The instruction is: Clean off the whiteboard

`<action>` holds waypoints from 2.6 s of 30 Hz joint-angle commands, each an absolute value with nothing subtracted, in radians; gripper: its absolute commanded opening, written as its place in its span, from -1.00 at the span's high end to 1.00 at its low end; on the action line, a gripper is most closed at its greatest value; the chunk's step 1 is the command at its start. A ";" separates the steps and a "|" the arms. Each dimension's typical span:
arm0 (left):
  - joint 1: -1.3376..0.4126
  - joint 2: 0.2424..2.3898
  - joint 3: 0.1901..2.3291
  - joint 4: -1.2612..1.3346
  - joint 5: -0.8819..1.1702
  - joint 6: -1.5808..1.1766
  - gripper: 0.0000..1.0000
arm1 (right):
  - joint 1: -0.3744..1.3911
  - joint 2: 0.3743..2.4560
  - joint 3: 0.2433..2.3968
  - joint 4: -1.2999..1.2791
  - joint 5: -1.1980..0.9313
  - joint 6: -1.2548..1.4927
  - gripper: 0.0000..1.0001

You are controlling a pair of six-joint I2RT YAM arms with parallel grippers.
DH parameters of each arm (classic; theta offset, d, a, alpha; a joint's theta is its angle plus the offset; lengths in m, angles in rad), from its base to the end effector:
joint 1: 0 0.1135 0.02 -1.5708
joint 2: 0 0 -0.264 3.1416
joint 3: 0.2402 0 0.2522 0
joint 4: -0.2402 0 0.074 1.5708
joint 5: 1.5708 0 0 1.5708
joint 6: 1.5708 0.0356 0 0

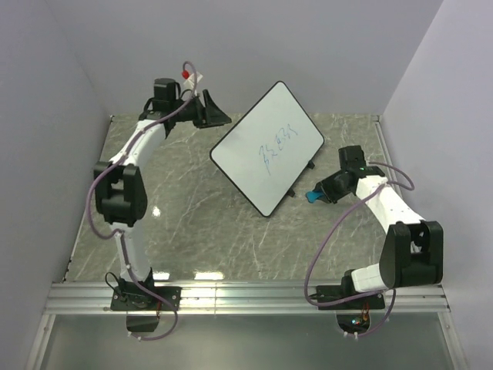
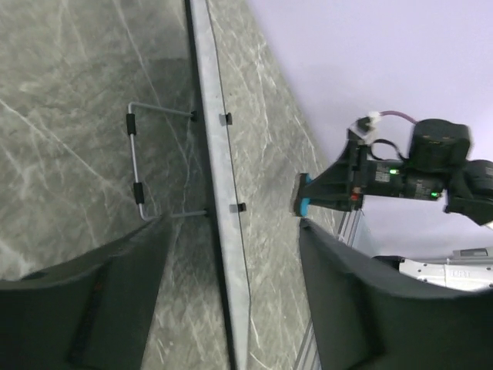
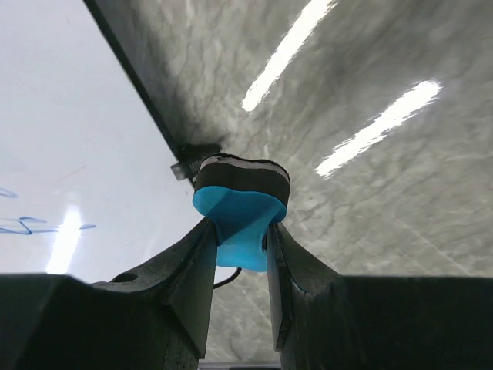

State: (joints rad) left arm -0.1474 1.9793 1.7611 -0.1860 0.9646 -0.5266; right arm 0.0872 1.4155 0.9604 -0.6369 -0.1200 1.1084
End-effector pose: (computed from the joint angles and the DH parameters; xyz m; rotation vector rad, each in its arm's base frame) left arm 0.4544 -0.0970 0.3242 0.2913 2.0228 -1.3759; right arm 0.2745 0.0283 0.2235 1.3165 2.4332 0.5173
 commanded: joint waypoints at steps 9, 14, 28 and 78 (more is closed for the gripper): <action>-0.218 2.198 2.003 -0.149 1.023 -0.607 -0.20 | 0.017 1.367 1.000 -0.644 -0.123 1.005 1.00; -0.227 2.217 2.025 -0.163 1.042 -0.601 0.33 | 0.020 1.407 1.035 -0.589 -0.156 1.008 1.00; -0.270 2.230 2.032 -0.294 0.994 -0.491 0.36 | 0.127 1.857 1.609 -0.430 -0.322 1.081 1.00; -0.351 2.238 2.119 -0.615 0.722 -0.284 0.99 | 0.376 1.901 1.353 -0.534 -0.410 1.008 1.00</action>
